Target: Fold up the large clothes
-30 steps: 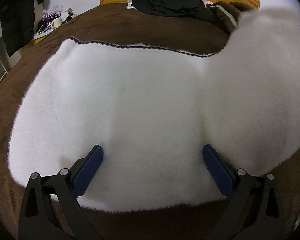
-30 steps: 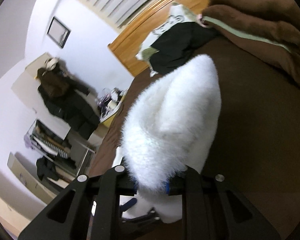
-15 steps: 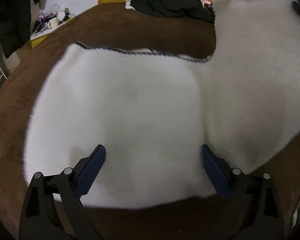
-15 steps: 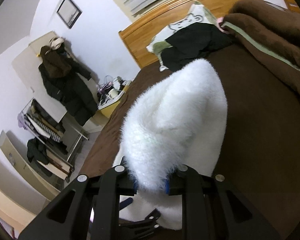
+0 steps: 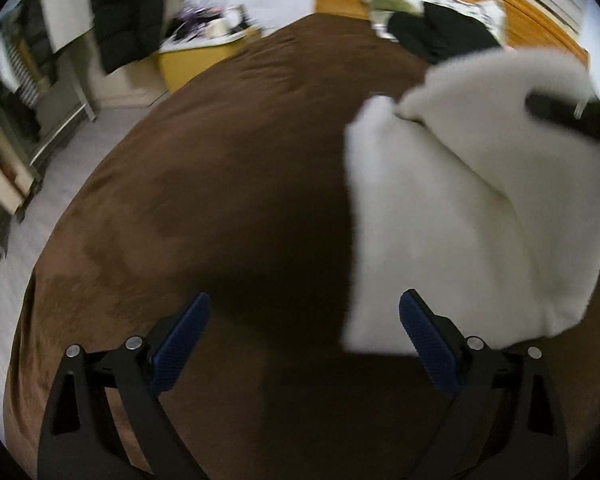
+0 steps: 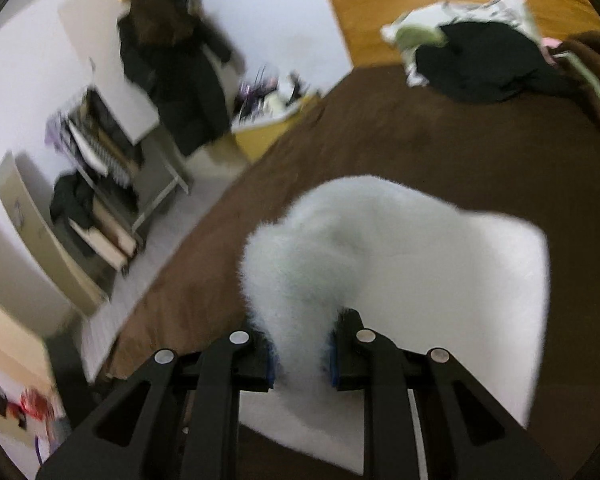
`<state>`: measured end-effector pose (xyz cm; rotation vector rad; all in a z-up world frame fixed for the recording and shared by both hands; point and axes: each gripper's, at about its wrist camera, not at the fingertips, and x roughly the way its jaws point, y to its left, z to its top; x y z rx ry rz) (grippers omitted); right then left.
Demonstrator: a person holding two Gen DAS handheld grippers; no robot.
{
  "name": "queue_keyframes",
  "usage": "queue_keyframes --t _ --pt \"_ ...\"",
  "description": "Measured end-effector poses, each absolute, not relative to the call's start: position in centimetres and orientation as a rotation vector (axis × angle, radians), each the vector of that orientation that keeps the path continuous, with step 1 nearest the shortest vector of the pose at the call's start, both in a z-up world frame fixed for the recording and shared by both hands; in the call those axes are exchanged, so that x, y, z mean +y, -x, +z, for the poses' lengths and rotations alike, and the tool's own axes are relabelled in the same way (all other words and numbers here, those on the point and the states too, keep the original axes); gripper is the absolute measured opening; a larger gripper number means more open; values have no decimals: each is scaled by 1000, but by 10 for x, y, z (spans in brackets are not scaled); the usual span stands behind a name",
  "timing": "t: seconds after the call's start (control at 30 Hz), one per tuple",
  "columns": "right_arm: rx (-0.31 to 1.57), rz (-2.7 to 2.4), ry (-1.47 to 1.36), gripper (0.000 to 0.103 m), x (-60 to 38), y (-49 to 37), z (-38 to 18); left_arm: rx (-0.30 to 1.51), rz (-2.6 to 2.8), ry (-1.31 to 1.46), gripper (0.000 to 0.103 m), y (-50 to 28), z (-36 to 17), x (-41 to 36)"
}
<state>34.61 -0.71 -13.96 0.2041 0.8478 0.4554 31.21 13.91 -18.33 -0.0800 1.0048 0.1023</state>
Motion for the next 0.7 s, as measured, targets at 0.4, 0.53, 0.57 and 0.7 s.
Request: queue_keyframes --t 0.4,0.53,0.57,0.7 --pt "918 554 96 19 70 -307 -177 1013 163 137 93 -295 -202 190" --pt "970 584 179 19 81 -301 -197 1021 170 148 93 -290 -208 196" --pt "986 578 179 20 80 -301 -204 1026 172 153 93 -289 -211 197" --pt "1009 587 161 22 78 -304 -210 1038 178 160 93 -286 -216 200"
